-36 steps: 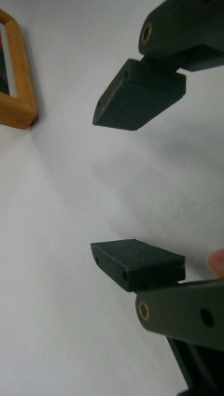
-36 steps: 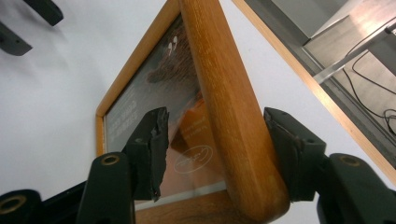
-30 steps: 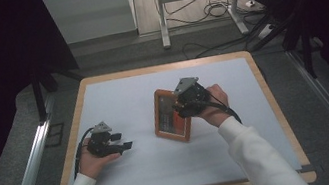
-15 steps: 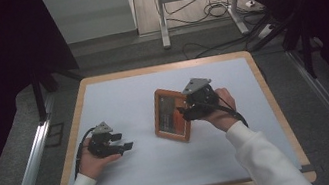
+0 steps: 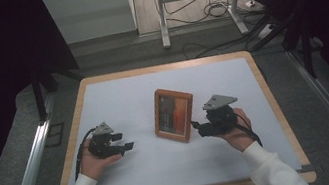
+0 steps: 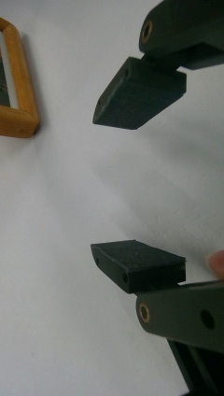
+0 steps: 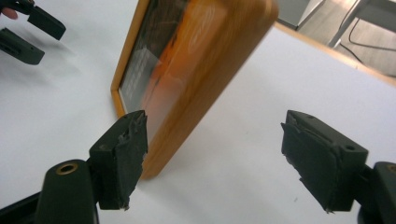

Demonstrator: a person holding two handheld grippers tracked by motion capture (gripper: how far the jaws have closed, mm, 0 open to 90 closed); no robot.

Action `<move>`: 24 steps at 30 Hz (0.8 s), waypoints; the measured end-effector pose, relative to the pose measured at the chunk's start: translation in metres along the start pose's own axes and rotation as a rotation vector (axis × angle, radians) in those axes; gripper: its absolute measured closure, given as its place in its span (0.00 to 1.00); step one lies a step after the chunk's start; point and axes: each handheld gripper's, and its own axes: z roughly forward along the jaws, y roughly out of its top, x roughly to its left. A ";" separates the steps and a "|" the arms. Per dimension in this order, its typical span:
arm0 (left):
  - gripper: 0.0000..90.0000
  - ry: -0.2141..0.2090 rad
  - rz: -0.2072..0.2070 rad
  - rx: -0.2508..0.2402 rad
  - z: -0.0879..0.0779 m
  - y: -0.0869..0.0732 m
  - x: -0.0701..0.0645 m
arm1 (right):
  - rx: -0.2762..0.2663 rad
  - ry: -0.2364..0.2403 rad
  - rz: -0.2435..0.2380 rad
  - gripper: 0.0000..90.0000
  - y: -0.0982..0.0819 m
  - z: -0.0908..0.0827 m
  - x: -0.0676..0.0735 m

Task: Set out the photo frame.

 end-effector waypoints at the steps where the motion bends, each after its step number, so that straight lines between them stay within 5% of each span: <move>1: 0.36 0.005 0.004 -0.005 0.000 0.000 -0.001 | 0.001 0.002 0.010 0.27 -0.004 0.000 0.001; 8: 0.36 0.028 0.001 -0.009 0.000 -0.001 -0.010 | 0.040 0.083 -0.032 0.47 -0.023 0.003 0.012; 16: 0.36 0.039 0.016 -0.037 -0.005 0.001 -0.019 | 0.085 0.180 -0.114 0.89 -0.034 0.008 0.025; 24: 0.36 0.033 0.018 -0.040 -0.004 -0.002 -0.020 | 0.108 0.200 -0.139 0.97 -0.035 0.024 0.040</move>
